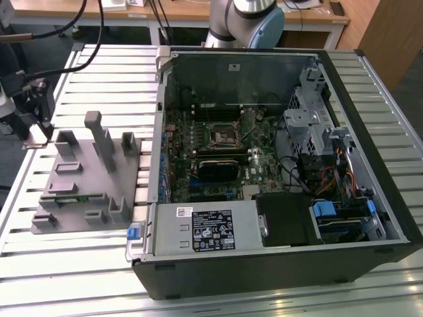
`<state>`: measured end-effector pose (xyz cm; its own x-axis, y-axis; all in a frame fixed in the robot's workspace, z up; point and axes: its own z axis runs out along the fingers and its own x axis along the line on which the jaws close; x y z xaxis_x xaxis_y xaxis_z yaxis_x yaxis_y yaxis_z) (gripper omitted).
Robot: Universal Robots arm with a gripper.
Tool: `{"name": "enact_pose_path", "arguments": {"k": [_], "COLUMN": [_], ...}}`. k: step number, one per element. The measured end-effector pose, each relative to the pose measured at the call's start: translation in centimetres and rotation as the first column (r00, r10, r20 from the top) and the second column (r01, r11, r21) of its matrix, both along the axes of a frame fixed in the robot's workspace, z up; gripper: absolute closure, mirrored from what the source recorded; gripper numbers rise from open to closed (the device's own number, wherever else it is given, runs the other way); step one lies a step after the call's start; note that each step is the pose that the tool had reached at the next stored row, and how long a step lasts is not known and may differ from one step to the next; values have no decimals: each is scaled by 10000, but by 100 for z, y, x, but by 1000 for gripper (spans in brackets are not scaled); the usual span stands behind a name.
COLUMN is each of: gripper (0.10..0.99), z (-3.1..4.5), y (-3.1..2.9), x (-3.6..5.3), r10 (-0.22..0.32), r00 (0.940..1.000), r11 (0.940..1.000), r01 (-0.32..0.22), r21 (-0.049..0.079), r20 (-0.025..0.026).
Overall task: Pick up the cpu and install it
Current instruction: 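Pick up the cpu and move it towards the insertion slot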
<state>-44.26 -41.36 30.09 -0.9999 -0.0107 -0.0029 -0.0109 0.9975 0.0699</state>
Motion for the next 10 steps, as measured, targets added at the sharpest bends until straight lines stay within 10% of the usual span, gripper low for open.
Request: {"name": "enact_pose_path", "arguments": {"k": [10], "gripper": [565], "z": [454], "y": [1], "x": [-2], "r10": [0], "r00": [10000], "r11": [10000], "r01": [0], "r21": [0], "r20": [-1]}}
